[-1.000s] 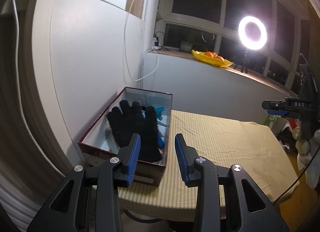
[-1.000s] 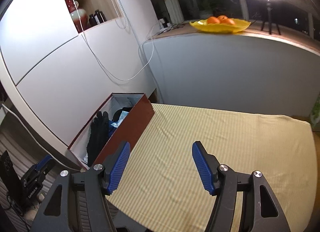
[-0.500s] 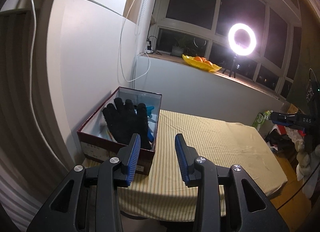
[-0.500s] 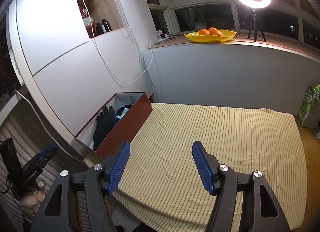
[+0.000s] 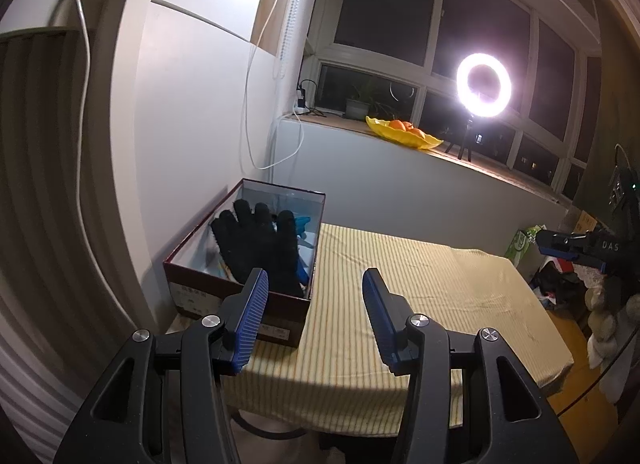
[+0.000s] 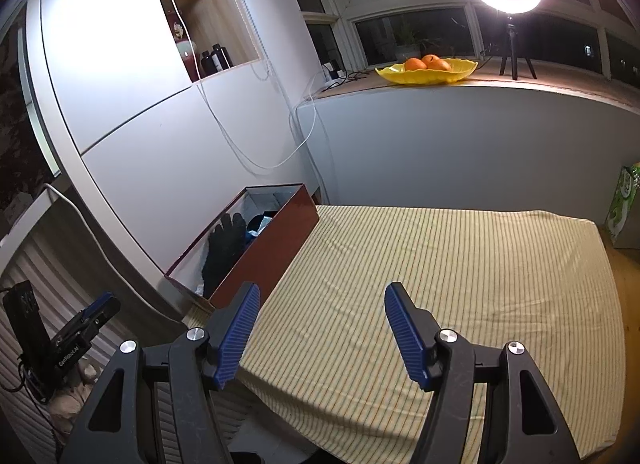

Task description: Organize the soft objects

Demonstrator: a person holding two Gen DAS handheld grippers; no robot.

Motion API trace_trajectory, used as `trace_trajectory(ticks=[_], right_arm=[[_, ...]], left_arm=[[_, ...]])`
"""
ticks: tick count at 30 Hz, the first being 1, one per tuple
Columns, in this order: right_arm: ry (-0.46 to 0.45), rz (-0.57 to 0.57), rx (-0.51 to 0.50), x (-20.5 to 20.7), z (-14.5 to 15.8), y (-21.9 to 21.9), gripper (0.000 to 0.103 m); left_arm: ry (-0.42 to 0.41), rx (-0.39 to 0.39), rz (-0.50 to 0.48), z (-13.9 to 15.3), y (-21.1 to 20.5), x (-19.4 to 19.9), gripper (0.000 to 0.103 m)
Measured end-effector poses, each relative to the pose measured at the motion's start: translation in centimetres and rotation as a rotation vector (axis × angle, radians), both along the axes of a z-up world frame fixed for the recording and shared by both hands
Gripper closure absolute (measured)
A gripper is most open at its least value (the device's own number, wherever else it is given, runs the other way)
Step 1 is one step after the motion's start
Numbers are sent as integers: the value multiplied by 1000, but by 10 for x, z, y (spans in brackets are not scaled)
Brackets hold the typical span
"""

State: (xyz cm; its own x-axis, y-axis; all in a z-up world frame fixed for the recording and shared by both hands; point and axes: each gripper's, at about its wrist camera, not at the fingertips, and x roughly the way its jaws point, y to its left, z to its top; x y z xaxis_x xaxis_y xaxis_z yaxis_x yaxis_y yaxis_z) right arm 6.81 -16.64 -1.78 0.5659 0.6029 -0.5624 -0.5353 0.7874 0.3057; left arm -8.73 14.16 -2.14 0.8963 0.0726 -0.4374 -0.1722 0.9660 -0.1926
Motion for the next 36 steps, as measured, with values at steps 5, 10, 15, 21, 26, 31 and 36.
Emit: trace_trajectory(ticks=[5,10,15,21,26,31,36], right_arm=[[11,6,4,1,-4,-3,42],[8,-2,17,-3,-7,-10,42],[-18,-38,25,-11,-17,-23,38],[-58,-33,4,-16,-33,-22,37],[-126,-13,-52,-20,-41,-4,31],[-164,34,-84,-21,-49,21,28],[-195,56,-108,-23,-53,38,27]], left_arm=[[5,2,-21,0,-9,5,55],[-2,10,-30,0,-17,9,51],[-9,37,-8,-6,-23,8,49],[-38,75,63,-7,-28,3,42],[-52,140,130,-5,-33,2,34],[-49,158,185,-6,-32,4,27],[-32,163,212,-9,-34,12,23]])
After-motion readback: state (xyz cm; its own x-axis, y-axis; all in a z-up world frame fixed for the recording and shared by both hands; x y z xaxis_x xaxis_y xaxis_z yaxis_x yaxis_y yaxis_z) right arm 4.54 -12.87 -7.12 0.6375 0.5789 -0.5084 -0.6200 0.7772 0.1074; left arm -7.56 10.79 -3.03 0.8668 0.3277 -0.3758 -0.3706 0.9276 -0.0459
